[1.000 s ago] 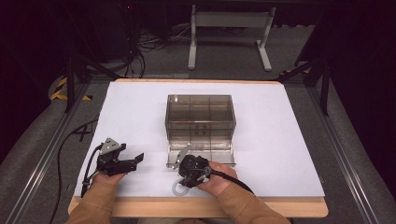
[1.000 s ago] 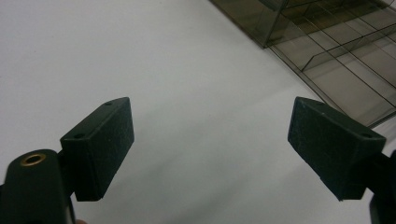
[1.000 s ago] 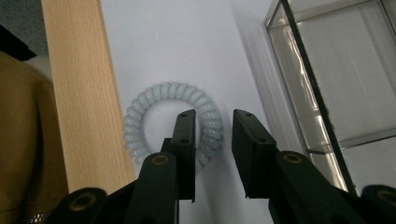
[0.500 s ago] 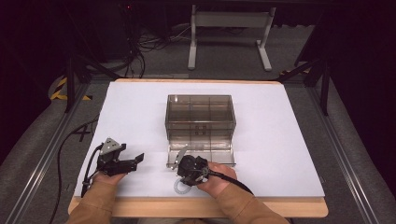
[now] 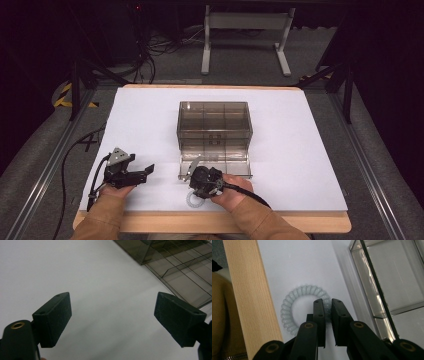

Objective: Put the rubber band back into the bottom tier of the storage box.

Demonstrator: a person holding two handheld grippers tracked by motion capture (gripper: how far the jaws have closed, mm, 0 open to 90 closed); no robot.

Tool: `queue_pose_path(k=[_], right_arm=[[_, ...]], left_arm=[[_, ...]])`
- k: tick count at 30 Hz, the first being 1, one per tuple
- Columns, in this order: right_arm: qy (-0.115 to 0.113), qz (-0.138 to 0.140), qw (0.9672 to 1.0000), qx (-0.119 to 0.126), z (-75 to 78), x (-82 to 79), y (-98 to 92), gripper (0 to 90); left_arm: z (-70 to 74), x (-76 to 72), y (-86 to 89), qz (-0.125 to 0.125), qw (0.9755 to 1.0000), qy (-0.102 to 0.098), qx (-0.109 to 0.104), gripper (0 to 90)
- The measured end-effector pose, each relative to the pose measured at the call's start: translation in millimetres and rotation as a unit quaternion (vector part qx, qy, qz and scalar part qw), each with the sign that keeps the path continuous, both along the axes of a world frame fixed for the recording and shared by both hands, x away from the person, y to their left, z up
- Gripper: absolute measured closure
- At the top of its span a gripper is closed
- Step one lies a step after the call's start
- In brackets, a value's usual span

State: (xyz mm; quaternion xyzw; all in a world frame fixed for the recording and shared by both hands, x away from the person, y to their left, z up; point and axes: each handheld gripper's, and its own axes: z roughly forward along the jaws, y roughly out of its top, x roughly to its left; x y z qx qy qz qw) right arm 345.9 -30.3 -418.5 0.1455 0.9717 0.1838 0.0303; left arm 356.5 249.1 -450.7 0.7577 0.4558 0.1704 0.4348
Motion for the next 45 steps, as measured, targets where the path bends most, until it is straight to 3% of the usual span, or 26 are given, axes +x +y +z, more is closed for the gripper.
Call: queue_pose_path(k=[11, 27, 45], right_arm=[[-0.003, -0.01, 0.9998, 0.014, 5.9, -1.6, -1.8, 82.8], [-0.031, -0.011, 0.9984, 0.045, 24.4, -0.1, -12.7, 82.9], [-0.052, -0.045, 0.9942, 0.083, 43.1, 7.9, -30.7, 82.8]], left_arm=[[0.0, 0.2, 0.1, 0.0, 1.0, 0.0, -0.001, 15.2], [0.0, 0.1, 0.1, 0.0, 1.0, 0.0, 0.0, 15.3], [0.1, 0.0, 0.0, 0.0, 1.0, 0.0, 0.0, 15.2]])
